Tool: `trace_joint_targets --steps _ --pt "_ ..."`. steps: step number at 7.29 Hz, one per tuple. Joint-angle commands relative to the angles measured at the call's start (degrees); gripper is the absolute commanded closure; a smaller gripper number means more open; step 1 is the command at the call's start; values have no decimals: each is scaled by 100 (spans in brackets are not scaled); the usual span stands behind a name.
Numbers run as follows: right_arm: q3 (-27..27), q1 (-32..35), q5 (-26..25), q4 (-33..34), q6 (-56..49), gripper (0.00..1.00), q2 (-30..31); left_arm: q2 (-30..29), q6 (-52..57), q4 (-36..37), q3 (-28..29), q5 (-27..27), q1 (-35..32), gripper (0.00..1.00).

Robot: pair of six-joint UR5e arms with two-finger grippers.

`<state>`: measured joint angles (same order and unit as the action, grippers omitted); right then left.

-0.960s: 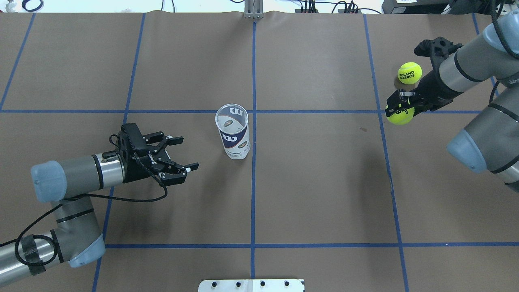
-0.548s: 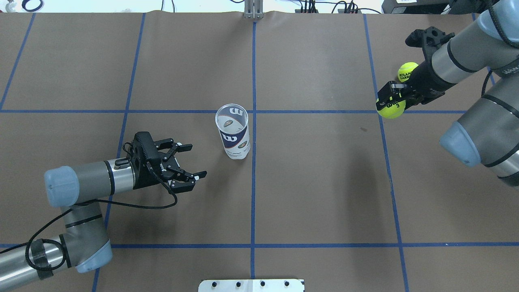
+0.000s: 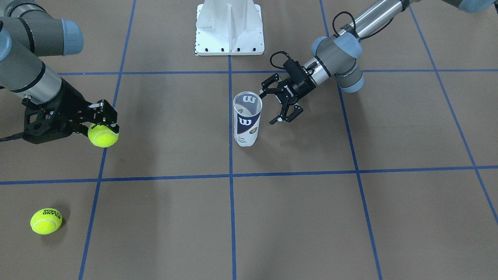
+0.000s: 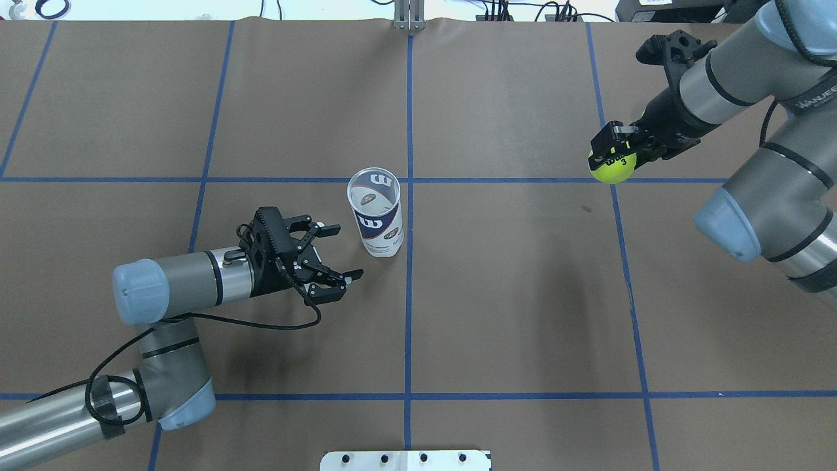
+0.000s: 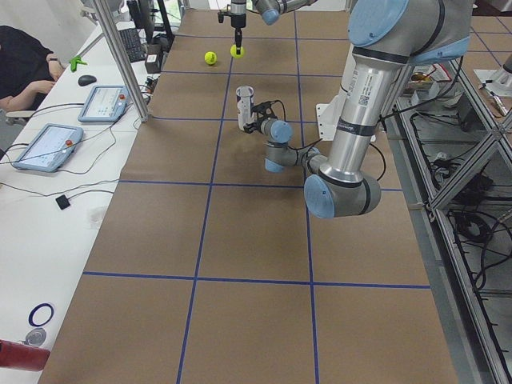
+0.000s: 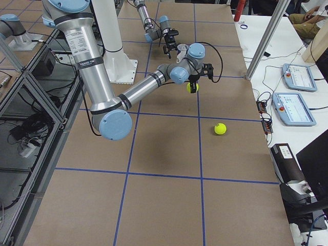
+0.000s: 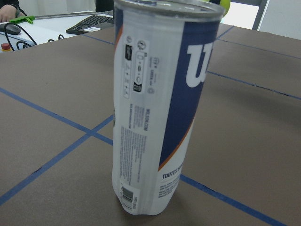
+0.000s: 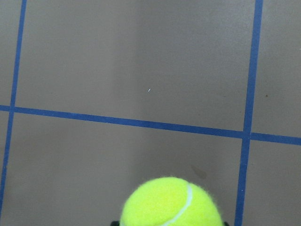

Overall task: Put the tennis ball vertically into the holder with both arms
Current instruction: 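Lift the ball with the right gripper while the left gripper grasps the can's side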

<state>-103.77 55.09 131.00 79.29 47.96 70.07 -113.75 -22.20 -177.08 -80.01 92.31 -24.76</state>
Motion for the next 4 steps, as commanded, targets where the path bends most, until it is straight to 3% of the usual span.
trace_joint_targets --steps 1,4 --pt "23 -86 -13 70 20 100 -107 -209 31 -11 152 -20 7 4" --pt "58 -104 -5 175 20 100 -256 -209 32 -2 170 -142 -2 2"
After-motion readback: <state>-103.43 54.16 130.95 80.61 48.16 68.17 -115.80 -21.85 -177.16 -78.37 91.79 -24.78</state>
